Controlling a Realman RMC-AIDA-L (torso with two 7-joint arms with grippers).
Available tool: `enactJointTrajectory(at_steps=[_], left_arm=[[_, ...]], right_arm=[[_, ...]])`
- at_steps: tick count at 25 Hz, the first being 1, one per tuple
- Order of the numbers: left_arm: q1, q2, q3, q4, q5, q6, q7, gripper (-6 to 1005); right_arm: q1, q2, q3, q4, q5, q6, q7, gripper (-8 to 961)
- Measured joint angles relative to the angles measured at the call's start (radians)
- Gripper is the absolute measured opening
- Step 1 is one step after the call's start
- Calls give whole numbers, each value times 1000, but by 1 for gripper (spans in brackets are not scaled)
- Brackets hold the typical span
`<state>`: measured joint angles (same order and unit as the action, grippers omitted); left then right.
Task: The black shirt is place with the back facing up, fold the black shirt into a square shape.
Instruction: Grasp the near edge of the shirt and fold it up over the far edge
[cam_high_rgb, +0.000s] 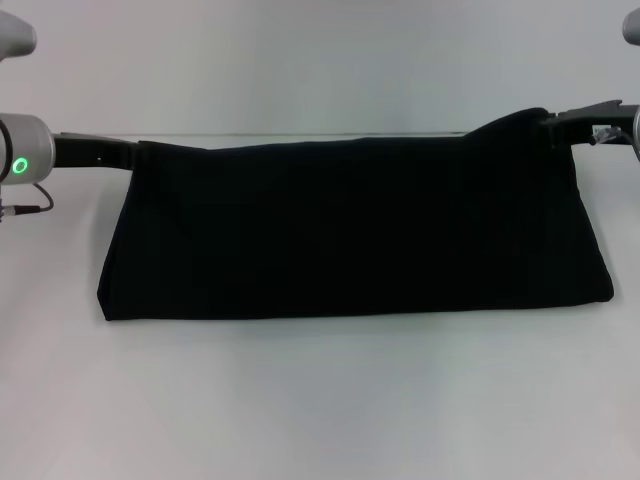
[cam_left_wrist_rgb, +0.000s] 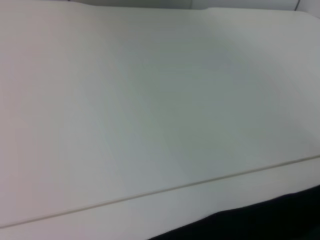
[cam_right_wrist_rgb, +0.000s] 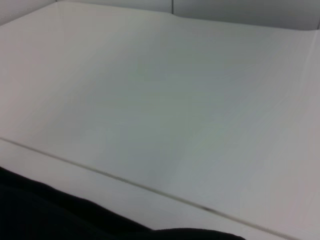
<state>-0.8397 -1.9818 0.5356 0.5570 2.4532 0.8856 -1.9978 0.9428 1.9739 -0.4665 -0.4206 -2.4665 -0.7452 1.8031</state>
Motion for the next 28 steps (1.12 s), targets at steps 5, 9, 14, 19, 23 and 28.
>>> enactJointTrajectory(at_steps=[5, 9, 14, 19, 23, 28], left_arm=[[-7, 2, 1, 16, 0, 1, -12, 5], [-15, 2, 5, 46, 5, 22, -22, 5], [-19, 0, 14, 35, 7, 4, -25, 5], [-16, -9, 15, 0, 2, -60, -17, 5], [-18, -10, 15, -24, 3, -97, -13, 5], [-23, -13, 15, -43, -1, -125, 1, 5]], right_arm=[[10, -4, -4, -4, 0, 19, 4, 55], [12, -7, -11, -16, 4, 18, 14, 55], [14, -7, -12, -10, 5, 30, 18, 55], [18, 1, -14, 22, 6, 91, 9, 55], [21, 2, -14, 40, 6, 127, 8, 55], [21, 5, -18, 49, 6, 148, 5, 56]])
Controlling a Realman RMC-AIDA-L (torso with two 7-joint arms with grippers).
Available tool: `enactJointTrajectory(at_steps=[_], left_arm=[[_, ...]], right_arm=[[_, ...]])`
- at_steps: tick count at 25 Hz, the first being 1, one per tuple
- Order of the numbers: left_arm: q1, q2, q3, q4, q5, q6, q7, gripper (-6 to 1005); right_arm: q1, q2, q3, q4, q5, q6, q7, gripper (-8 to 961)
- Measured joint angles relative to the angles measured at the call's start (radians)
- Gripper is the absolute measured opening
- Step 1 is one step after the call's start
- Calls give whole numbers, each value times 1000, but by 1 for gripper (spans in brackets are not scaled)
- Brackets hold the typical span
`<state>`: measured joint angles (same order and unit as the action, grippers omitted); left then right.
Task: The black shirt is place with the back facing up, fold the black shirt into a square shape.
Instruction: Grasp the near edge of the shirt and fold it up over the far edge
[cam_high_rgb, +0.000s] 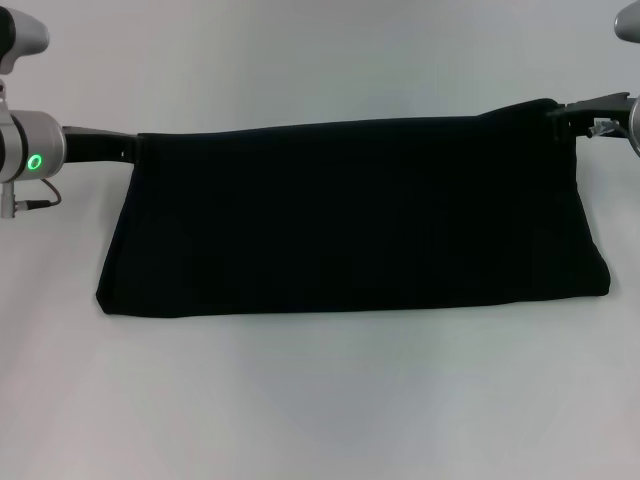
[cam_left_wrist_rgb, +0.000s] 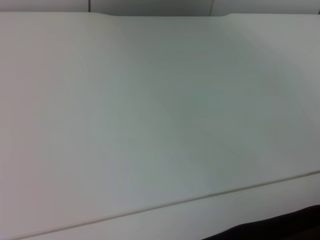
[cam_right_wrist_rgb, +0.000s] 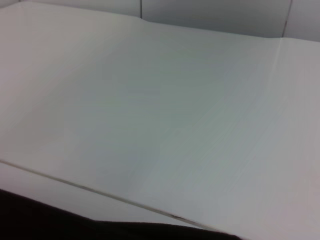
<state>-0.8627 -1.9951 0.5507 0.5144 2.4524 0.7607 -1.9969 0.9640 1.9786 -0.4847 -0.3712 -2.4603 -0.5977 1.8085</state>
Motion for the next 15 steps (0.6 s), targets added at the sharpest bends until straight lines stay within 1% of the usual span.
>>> enactJointTrajectory(at_steps=[5, 9, 10, 12, 15], left_arm=[[-3, -4, 0, -1, 0, -2, 8, 5], [-7, -12, 0, 0, 4, -4, 7, 6], [-8, -13, 0, 0, 6, -5, 7, 6], [-9, -22, 0, 0, 7, -24, 7, 6], [-5, -37, 0, 6, 7, -72, 2, 65]], right_arm=[[0, 3, -8, 2, 0, 4, -1, 56], [-1, 15, -12, 2, -2, 23, -1, 61], [-3, 18, -35, 3, -4, 25, 4, 65], [-6, 20, -52, 2, -4, 25, 8, 74], [-17, 33, -75, -29, -3, 34, 11, 87]])
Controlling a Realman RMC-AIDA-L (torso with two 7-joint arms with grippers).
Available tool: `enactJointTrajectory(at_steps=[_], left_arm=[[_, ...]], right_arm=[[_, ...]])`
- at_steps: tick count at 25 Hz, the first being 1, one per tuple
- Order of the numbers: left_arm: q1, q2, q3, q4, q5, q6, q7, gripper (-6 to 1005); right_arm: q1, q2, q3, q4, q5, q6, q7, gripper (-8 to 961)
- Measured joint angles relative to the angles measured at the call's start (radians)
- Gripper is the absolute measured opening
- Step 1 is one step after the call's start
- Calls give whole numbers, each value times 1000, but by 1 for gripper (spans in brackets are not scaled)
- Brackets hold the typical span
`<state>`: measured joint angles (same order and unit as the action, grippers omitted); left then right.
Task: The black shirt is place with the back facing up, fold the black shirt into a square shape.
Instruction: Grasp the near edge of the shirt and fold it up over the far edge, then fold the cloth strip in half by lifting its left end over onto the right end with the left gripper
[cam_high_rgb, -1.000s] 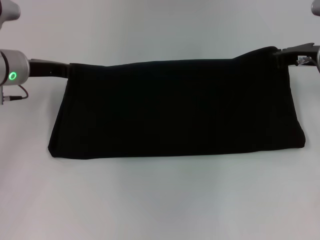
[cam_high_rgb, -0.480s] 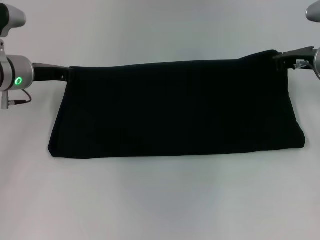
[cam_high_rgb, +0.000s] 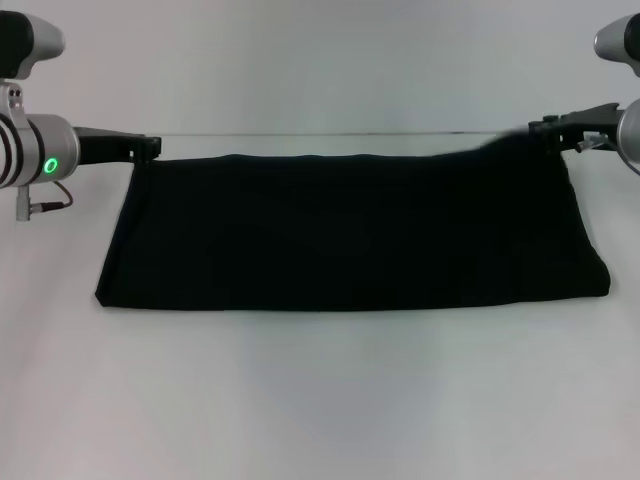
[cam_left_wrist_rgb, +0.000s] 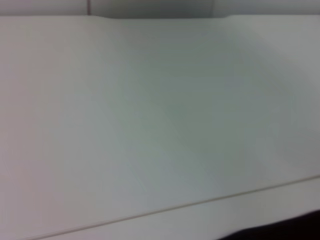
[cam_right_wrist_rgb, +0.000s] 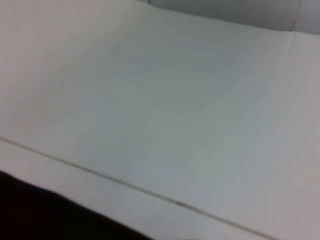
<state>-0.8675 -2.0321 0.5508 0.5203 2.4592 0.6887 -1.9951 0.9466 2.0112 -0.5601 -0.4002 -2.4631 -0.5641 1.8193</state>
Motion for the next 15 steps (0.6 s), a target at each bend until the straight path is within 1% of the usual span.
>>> enactJointTrajectory(at_steps=[1, 3, 5, 6, 8, 10, 11, 13, 15], left_arm=[[4, -3, -1, 2, -1, -13, -3, 85], [11, -6, -5, 5, -5, -37, -18, 136], [30, -10, -6, 33, -5, -50, -78, 197], [41, -13, -5, 51, -5, -48, -102, 228], [77, -23, -1, 121, -6, 2, -155, 289], [119, -39, -5, 201, -11, 113, -183, 518], [140, -45, -6, 239, -17, 174, -190, 558], [195, -52, -7, 311, -58, 343, -192, 639], [240, -50, -5, 351, -113, 492, -187, 720]], right_arm=[[-5, 4, 0, -15, 0, 4, 0, 92], [-17, 15, 4, -52, 4, 6, 1, 174], [-30, 23, 7, -92, 13, -1, 14, 256], [-34, 24, 6, -103, 16, -5, 23, 297], [-42, 21, 4, -127, 24, -51, 63, 377], [-51, 9, 6, -146, 42, -127, 91, 456], [-58, 2, 7, -152, 55, -166, 98, 496], [-78, -15, 8, -166, 95, -276, 103, 560], [-102, -30, 9, -177, 133, -375, 105, 607]])
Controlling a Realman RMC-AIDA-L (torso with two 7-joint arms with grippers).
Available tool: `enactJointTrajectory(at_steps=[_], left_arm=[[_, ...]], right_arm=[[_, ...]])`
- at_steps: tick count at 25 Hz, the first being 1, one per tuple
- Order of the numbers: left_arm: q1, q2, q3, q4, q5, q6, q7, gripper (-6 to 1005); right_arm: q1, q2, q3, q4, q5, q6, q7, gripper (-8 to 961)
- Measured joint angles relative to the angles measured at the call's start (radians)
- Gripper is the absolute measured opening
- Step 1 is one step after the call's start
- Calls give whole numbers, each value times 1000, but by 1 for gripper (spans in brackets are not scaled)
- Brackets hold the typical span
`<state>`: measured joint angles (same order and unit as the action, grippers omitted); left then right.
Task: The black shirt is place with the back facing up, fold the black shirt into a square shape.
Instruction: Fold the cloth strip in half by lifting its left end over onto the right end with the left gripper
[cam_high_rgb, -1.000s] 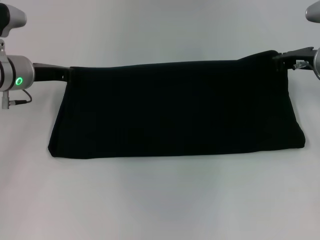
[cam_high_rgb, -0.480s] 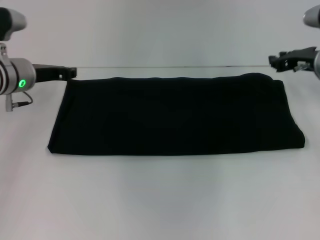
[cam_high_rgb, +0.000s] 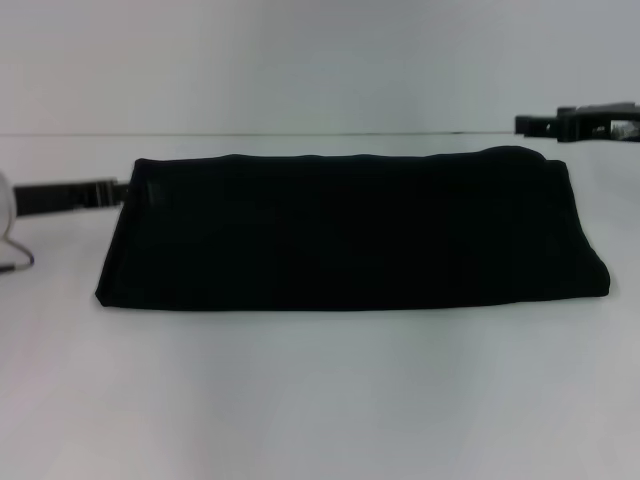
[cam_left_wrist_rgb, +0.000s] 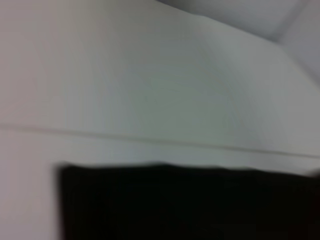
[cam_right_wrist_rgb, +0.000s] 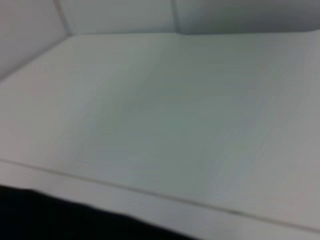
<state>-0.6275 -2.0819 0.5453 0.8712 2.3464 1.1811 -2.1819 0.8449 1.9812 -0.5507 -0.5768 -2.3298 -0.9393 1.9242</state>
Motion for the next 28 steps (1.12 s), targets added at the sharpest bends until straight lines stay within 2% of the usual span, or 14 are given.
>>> enactJointTrajectory(at_steps=[4, 9, 12, 15, 21, 28], left_arm=[[77, 21, -7, 23, -125, 256, 13, 803], [113, 37, -35, -15, -159, 386, -34, 874], [116, 47, -44, -56, -145, 389, -72, 917], [114, 54, -46, -92, -129, 379, -100, 916], [96, 57, -45, -148, -46, 324, -176, 913], [88, 60, -45, -175, -27, 278, -197, 909]], right_arm=[[-56, -31, 2, -7, 93, -202, 1, 703], [-117, -49, 3, -14, 184, -345, -9, 791], [-132, -50, 3, -24, 194, -344, -10, 817], [-134, -50, 3, -28, 194, -332, -10, 826], [-125, -44, -8, -29, 191, -316, -11, 826], [-122, -42, -20, -29, 190, -286, -12, 827]])
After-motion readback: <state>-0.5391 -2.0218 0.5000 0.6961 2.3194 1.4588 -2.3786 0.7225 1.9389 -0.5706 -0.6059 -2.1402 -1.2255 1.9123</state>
